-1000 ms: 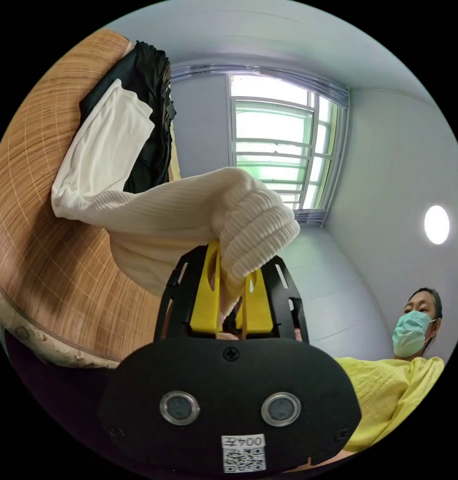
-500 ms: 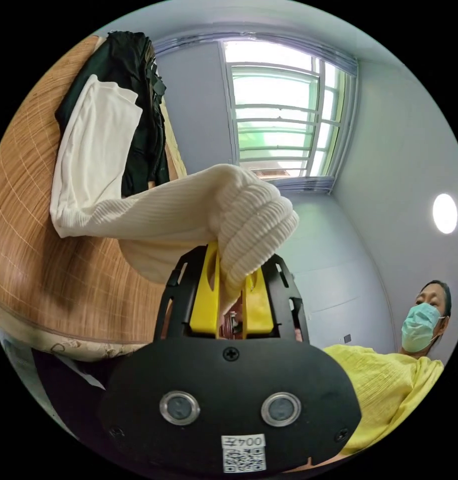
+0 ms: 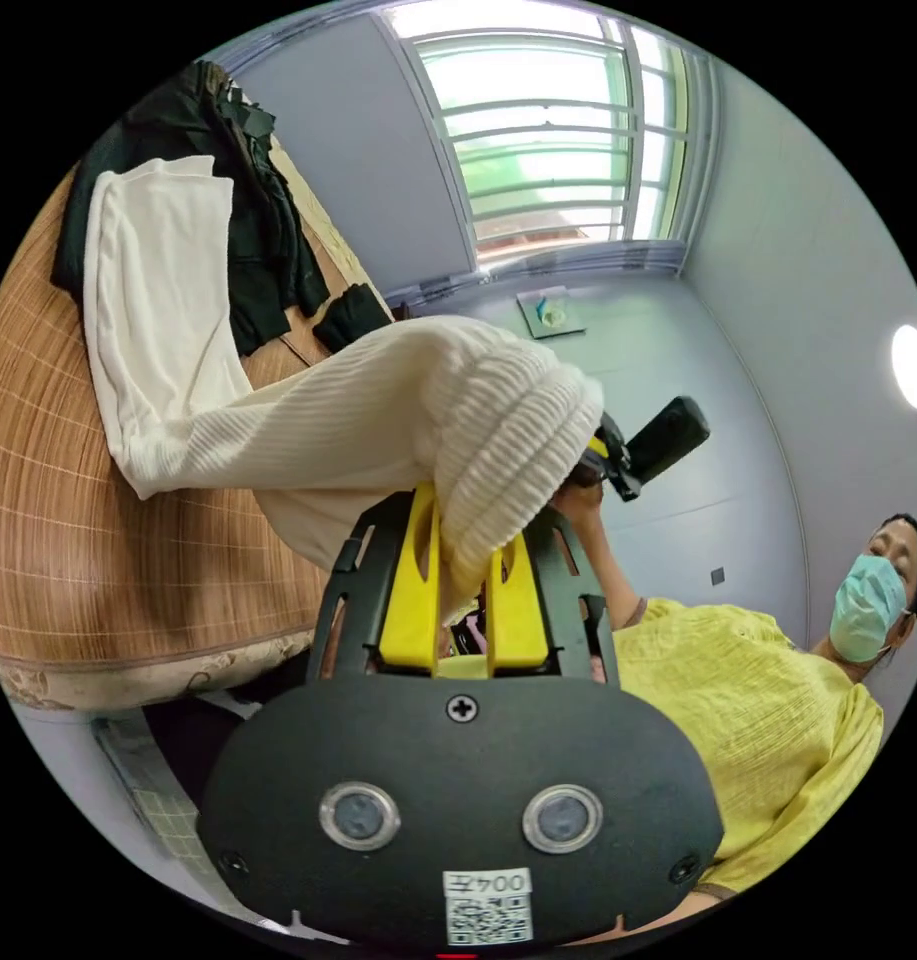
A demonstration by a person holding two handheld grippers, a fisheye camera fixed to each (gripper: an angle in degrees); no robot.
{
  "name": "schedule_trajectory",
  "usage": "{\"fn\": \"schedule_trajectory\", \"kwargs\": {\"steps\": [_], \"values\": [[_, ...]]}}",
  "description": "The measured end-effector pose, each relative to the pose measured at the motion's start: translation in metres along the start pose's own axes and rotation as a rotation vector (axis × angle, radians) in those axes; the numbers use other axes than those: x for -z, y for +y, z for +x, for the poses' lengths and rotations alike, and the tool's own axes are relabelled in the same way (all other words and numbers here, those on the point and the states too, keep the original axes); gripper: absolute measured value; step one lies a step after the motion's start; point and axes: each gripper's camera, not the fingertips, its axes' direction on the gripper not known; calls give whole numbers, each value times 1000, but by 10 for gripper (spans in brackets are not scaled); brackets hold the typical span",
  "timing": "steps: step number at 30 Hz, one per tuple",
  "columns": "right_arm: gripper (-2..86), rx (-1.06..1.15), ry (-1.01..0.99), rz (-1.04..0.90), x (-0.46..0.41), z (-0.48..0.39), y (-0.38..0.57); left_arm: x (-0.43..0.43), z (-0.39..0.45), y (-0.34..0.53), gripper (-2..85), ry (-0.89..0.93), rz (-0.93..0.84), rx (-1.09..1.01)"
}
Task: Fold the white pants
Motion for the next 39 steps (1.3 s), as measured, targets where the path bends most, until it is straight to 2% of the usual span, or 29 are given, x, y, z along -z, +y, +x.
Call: {"fn": "schedule_trajectory", "kwargs": {"steps": [1, 5, 8, 12, 15, 17, 23, 25, 30, 36, 39], "values": [[77, 28, -70, -9, -5, -5, -9, 1, 0, 1, 54, -8, -20, -17], [66, -124, -241, 38, -10, 9, -38, 11, -1, 9, 75, -8, -19, -99], [65, -189, -248, 51, -9, 9, -61, 28, -2, 20, 109, 41, 90, -141], [66, -189, -193, 31, -8, -2, -89, 52, 1, 40, 147, 13, 187, -206], [65, -205, -161, 21, -10, -9, -107, 69, 2, 64, 172, -74, 234, -235], [66, -226, -159, 31, -11, -14, -117, 75, 2, 86, 192, -198, 253, -247], [66, -271, -201, 53, -13, -29, -133, 61, -1, 132, 237, -505, 264, -277], [66, -272, -201, 52, -12, -34, -137, 57, -5, 138, 244, -555, 243, -278], [66, -312, -217, 72, -6, -44, -136, 46, -14, 145, 244, -642, 192, -300], [66, -356, -233, 74, -6, -58, -126, 24, -18, 151, 228, -611, 173, -289], [66, -382, -223, 68, -2, -60, -121, 23, -18, 156, 156, -577, 186, -243]]}}
